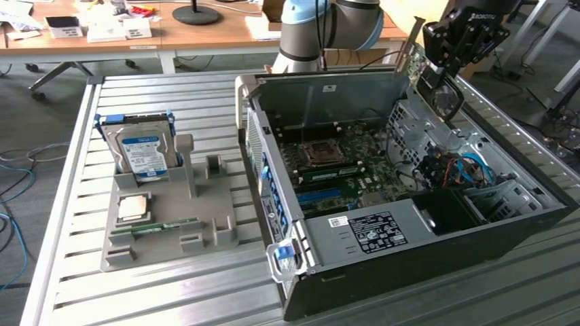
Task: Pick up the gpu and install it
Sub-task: 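Pick up the gpu and move the gpu toward the slot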
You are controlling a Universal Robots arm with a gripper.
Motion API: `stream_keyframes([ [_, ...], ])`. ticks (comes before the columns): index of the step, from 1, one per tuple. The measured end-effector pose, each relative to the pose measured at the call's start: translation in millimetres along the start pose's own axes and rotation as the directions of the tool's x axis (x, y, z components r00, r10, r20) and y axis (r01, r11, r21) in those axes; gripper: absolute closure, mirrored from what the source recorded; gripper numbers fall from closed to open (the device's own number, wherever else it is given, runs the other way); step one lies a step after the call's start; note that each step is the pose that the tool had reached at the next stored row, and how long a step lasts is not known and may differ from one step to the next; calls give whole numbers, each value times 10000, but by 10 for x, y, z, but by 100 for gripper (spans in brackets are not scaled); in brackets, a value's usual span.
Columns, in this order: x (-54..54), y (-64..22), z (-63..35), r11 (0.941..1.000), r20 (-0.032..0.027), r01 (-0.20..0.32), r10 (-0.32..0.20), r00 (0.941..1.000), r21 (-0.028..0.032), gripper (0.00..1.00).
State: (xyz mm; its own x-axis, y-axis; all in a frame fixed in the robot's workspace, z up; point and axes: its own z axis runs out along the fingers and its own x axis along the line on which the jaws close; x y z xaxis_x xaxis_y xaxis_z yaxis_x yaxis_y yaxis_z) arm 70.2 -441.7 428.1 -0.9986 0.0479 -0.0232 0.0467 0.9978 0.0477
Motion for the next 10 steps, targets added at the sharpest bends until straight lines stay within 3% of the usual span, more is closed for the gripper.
stream_keyframes([
  [10, 2, -3, 78, 10000, 0, 1, -1, 10000, 0, 73],
])
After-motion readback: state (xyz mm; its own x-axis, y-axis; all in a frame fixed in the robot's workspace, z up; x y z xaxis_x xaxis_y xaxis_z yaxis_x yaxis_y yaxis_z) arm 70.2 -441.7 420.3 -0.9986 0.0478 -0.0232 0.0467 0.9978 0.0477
